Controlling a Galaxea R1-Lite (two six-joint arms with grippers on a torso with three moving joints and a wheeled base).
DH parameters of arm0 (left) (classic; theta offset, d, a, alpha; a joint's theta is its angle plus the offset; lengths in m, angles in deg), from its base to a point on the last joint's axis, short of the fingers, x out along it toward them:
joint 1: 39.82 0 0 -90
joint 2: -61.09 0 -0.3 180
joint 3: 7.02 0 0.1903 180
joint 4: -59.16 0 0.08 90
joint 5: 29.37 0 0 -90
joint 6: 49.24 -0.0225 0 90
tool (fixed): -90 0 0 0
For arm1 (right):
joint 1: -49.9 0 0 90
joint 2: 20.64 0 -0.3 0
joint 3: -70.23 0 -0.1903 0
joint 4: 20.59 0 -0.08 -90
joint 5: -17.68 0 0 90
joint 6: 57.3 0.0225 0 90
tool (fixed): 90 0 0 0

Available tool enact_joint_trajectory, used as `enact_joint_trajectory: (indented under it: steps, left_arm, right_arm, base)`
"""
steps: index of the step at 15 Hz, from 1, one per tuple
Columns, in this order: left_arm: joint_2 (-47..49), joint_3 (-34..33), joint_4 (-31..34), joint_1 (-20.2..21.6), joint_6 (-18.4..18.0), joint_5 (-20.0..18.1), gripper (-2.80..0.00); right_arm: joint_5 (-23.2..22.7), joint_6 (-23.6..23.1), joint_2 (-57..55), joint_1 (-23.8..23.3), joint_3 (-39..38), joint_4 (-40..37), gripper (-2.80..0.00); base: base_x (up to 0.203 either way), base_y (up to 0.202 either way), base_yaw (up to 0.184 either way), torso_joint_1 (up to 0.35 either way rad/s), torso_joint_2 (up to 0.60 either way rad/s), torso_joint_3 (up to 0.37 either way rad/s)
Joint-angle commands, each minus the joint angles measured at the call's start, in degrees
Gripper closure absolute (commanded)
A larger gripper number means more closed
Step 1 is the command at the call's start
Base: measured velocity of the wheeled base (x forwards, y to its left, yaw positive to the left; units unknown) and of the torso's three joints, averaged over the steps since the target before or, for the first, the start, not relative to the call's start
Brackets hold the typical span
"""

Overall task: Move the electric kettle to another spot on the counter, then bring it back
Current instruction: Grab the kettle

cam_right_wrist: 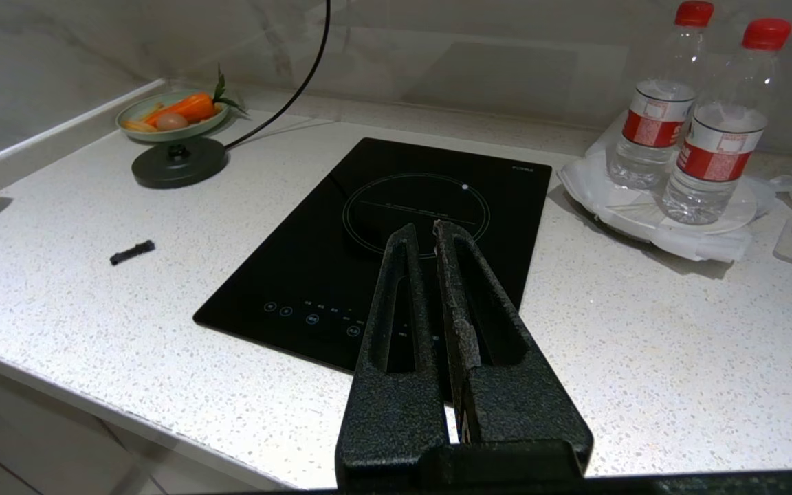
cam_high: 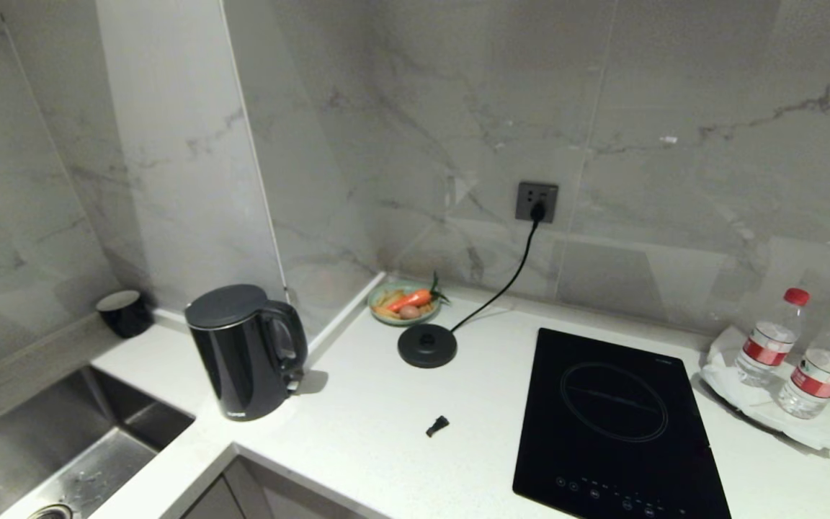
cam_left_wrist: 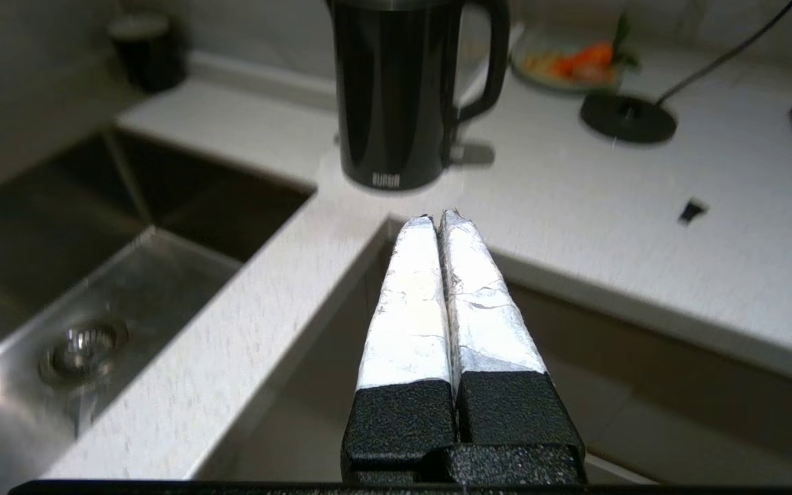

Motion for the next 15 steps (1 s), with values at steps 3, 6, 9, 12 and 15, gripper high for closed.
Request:
enact_joint_trajectory:
  steps: [3, 6, 9, 12, 15]
  left_arm:
    - [17.2, 8.3, -4.1, 0.3, 0.1, -2.9, 0.0]
    - [35.8, 10.3, -14.9, 0.1, -0.6, -5.6, 0.0]
    - [58.7, 11.5, -31.6, -2.1, -0.6, -6.3, 0.0]
    - [77.6, 13.4, -50.5, -7.9, 0.6, -1.6, 0.0]
    - [91.6, 15.5, -67.2, -16.1, 2.5, 6.8, 0.0]
  right_arm:
    - [0.0, 0.0, 0.0, 0.0, 0.0, 0.0, 0.0]
    - [0.0, 0.0, 0.0, 0.0, 0.0, 0.0, 0.0]
    - [0.0, 0.1, -0.1, 0.0, 0.0, 0.0, 0.0]
    - [0.0, 0.1, -0.1, 0.0, 0.0, 0.0, 0.0]
    - [0.0, 0.1, 0.0, 0.0, 0.0, 0.0, 0.0]
  base:
    - [0.0, 0.0, 0.0, 0.0, 0.0, 0.0]
    - [0.0, 0.0, 0.0, 0.0, 0.0, 0.0]
    - [0.0, 0.0, 0.0, 0.0, 0.0, 0.0]
    - [0.0, 0.0, 0.0, 0.0, 0.0, 0.0]
    - [0.0, 0.0, 0.0, 0.0, 0.0, 0.0]
